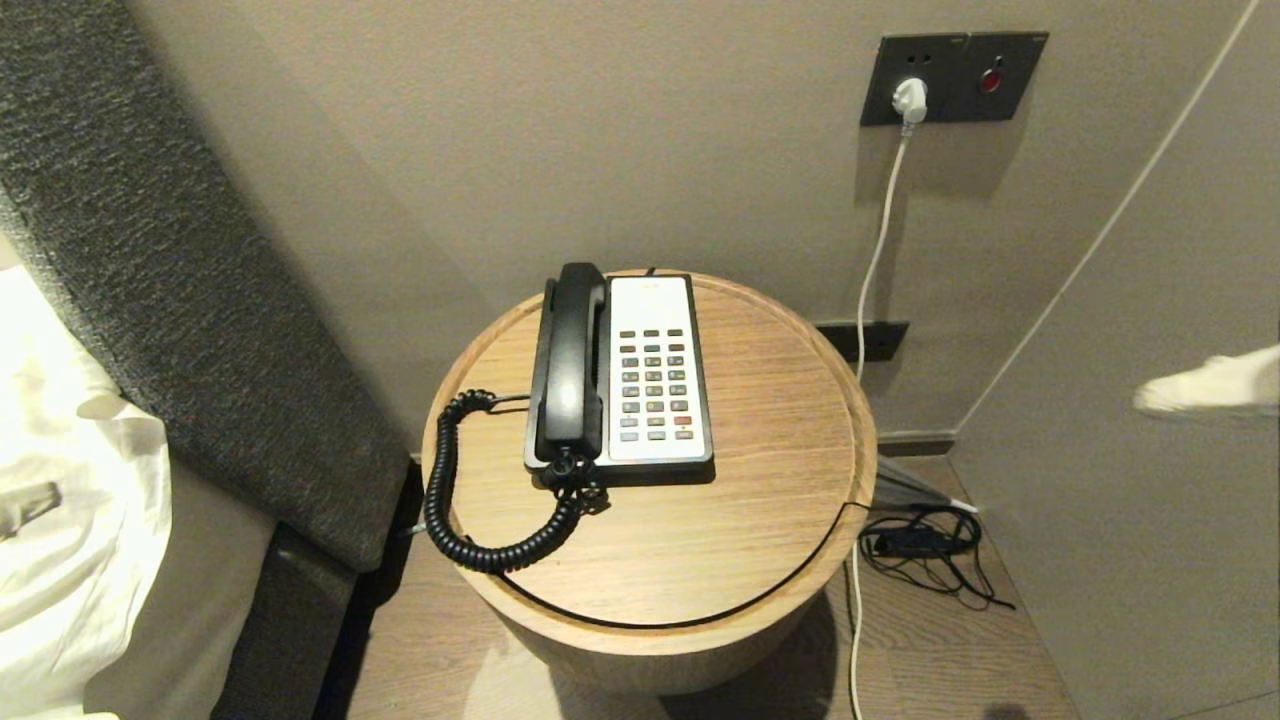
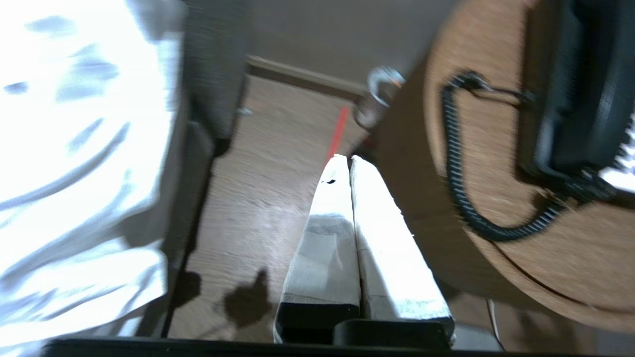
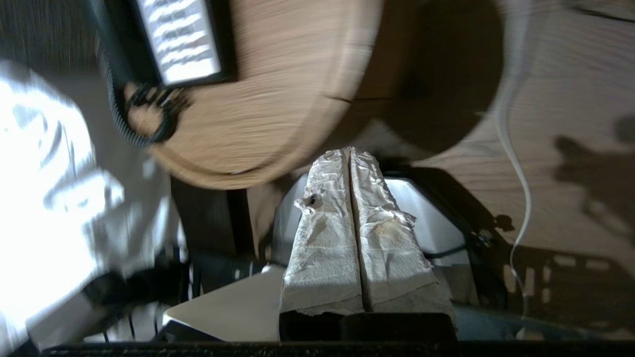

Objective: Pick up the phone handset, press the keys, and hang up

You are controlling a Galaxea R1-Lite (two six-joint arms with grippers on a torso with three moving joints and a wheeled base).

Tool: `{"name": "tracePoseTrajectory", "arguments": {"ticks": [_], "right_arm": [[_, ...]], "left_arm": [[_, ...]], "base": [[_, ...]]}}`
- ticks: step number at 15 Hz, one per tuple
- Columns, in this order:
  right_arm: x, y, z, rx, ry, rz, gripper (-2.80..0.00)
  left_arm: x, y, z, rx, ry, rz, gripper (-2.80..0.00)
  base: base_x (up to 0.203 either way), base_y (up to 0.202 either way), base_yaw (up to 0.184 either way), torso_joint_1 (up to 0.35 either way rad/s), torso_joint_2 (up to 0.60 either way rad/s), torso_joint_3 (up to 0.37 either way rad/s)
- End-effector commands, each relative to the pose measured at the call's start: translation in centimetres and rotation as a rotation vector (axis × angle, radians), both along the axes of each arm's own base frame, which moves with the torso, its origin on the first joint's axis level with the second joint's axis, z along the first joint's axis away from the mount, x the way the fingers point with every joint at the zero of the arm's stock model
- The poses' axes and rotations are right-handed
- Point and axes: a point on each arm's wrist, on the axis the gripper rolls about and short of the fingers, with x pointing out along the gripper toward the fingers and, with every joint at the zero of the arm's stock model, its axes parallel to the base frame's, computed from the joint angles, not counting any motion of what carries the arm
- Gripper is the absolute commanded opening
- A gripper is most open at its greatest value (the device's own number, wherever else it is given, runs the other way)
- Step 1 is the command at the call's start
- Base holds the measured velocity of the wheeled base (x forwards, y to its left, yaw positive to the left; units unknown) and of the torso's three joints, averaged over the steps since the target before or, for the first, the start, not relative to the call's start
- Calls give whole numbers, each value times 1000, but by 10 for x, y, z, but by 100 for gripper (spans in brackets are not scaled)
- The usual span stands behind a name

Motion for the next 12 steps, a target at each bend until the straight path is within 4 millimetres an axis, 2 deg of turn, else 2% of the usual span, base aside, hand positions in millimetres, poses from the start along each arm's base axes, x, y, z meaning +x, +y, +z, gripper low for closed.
{"name": "tracePoseTrajectory", "arguments": {"ticks": [1, 2, 4, 6, 9, 12], "right_arm": [[-85, -41, -5, 81, -155, -143, -280], [-109, -48, -15, 103, -177, -184, -280], [-145, -56, -37, 127, -186, -235, -280], [-170, -59, -55, 133, -171, -269, -280], [-189, -60, -76, 131, -158, -307, -280], [-202, -59, -91, 122, -143, -337, -280]], "left_arm": [[-28, 12, -7, -20, -74, 69, -280], [-42, 17, -13, -8, -104, 110, -280], [-63, 22, -28, 40, -138, 195, -280], [-83, 24, -48, 80, -169, 216, -280], [-96, 23, -73, 154, -182, 198, -280], [-100, 20, -71, 170, -195, 222, -280]], "base": [[0, 0, 0, 0, 0, 0], [0, 0, 0, 0, 0, 0], [0, 0, 0, 0, 0, 0], [0, 0, 0, 0, 0, 0], [0, 0, 0, 0, 0, 0], [0, 0, 0, 0, 0, 0]]}}
